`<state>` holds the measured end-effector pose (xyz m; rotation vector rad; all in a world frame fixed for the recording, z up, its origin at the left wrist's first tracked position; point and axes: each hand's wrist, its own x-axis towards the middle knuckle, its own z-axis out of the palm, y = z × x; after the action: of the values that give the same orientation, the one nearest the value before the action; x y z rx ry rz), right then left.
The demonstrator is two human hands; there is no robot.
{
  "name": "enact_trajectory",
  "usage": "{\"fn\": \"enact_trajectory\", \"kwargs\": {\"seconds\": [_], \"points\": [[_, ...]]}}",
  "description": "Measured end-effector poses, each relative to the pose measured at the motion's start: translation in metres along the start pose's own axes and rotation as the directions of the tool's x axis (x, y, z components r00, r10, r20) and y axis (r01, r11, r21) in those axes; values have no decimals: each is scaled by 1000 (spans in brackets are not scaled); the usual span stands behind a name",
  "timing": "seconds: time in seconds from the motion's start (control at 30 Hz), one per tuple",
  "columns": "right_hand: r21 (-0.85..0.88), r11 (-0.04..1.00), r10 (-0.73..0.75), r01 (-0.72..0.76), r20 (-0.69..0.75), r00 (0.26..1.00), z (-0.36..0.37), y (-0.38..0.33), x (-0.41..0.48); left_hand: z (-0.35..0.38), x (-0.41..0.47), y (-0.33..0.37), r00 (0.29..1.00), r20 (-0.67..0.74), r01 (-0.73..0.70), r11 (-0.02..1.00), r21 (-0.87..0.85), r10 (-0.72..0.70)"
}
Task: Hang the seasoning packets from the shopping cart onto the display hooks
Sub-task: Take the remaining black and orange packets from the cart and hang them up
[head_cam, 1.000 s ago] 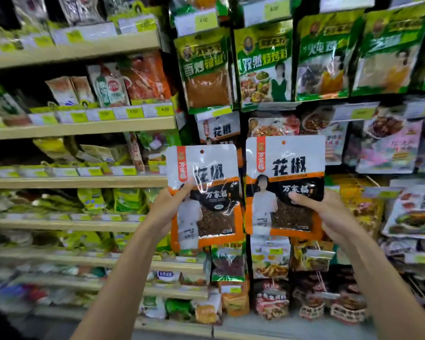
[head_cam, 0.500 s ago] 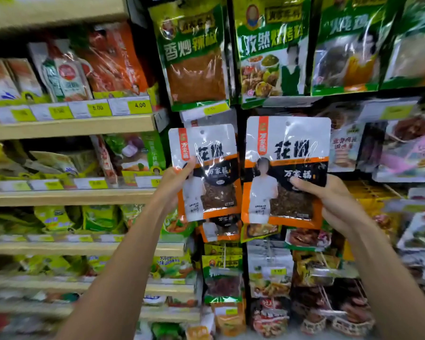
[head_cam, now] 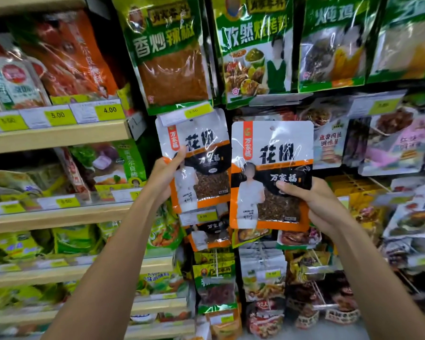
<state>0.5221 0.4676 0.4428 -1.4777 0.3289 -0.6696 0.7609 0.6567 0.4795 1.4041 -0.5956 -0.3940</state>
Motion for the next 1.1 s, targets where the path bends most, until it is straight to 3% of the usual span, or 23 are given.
{"fn": "enact_trajectory", "kwargs": {"seconds": [0.4,0.87,0.93,1.0,1.1], "points": [[14,999,32,-32,14,999,1,4,7,-3,2,-6,999,-25,21,998,-53,-22],[27,998,49,-50,24,999,13,11,11,9,35,-5,988,-141,67,995,72,-56],[26,998,51,-51,28,998,16,12,11,9,33,-7,979,-204,47,986,161,-14],[27,998,58,-59,40,998,19,13,11,9,19,-8,963,-247,2,915,402,107],[49,997,52,-55,53,997,27,12,16,2,-15,-13,892,-280,-10,637,771,354]]}}
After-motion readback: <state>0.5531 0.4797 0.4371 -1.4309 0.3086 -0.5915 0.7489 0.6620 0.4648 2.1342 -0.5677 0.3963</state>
